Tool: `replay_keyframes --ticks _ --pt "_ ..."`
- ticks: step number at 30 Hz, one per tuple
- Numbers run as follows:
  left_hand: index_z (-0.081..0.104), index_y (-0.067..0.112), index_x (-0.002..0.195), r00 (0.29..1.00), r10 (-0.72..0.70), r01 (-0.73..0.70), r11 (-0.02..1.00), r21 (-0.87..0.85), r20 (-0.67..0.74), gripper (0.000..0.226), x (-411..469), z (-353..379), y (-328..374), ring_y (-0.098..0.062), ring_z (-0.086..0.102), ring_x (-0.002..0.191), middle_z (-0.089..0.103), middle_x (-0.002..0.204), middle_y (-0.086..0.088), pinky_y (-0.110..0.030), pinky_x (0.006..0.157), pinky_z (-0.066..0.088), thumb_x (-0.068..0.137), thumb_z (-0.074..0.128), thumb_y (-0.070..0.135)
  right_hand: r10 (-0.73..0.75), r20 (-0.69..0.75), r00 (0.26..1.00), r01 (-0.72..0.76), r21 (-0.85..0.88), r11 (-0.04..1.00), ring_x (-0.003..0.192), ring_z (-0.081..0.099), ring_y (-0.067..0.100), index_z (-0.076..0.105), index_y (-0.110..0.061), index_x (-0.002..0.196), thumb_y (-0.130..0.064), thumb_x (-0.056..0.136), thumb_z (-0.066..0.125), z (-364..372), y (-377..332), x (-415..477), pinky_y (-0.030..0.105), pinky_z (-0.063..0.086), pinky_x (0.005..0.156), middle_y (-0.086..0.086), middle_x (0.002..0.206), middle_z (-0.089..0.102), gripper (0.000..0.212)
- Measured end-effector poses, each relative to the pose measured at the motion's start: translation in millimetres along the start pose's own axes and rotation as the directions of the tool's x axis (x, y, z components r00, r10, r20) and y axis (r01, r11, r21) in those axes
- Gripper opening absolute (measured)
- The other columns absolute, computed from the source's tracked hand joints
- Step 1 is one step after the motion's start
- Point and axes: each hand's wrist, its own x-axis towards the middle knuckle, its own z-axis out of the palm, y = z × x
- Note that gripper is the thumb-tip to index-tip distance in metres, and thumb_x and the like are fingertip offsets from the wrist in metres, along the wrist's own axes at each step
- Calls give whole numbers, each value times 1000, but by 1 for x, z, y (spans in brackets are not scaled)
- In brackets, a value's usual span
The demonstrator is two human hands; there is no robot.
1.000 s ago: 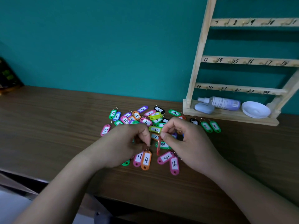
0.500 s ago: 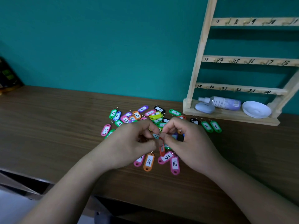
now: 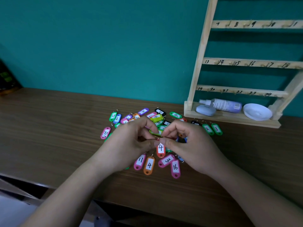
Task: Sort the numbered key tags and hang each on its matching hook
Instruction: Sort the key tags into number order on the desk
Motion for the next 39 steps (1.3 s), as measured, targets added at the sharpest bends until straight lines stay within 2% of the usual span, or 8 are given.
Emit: replay_keyframes --ticks 3,7,10,17,23,29,34,39 --pt "64 31 101 1000 -9 8 999 46 8 25 -3 -4 0 -1 73 79 79 86 15 -12 69 50 89 85 24 25 -8 1000 -25 -7 1000 92 71 3 74 -38 95 -30 94 81 0 2 0 15 52 76 -17 92 74 11" --pt "71 33 95 995 -25 1 975 223 102 20 -9 -11 -2 -4 69 87 74 90 17 -22 76 54 85 88 28 41 -69 997 -42 -24 999 92 70 2 74 -39 93 -27 96 78 -3 3 1 14 54 74 -20 92 73 13" --pt "74 33 96 997 22 -40 963 266 69 15 -9 -3 1 -5 67 85 71 88 17 -27 76 54 87 85 33 46 -152 987 -52 -40 998 92 70 2 75 -36 92 -24 95 78 -4 4 2 9 48 75 -21 90 73 13" --pt "68 35 99 994 83 -104 925 366 72 30 -6 25 6 -3 62 86 65 91 17 -21 69 49 84 79 58 60 -199 978 -67 -31 997 92 68 1 76 -29 93 -19 96 78 -3 5 3 8 45 75 -18 89 72 10" --pt "64 34 94 996 9 -40 925 378 84 28 -6 31 10 -2 61 83 65 89 16 -28 72 53 81 80 53 80 -200 977 -88 -28 996 92 67 1 76 -31 94 -22 97 77 -4 6 4 8 45 74 -18 87 71 10" --pt "65 33 88 995 -58 26 935 353 80 21 -3 33 13 0 60 84 65 89 16 -17 69 46 84 83 41 67 -209 976 -74 -24 997 92 67 0 75 -30 94 -22 97 77 -4 7 3 6 44 74 -21 90 70 9" --pt "69 32 83 990 -127 114 978 173 66 18 -3 29 11 0 64 73 70 81 17 -14 63 46 86 87 34 56 -214 975 -60 -13 998 93 67 2 74 -31 97 -22 99 75 -7 9 5 9 45 74 -19 89 70 9" --pt "73 31 86 992 -124 124 992 23 -15 12 5 26 16 1 66 79 72 84 17 -12 68 47 88 86 30 60 -265 962 -51 42 998 93 68 3 74 -34 98 -24 99 74 -13 14 6 14 49 74 -20 92 71 10"
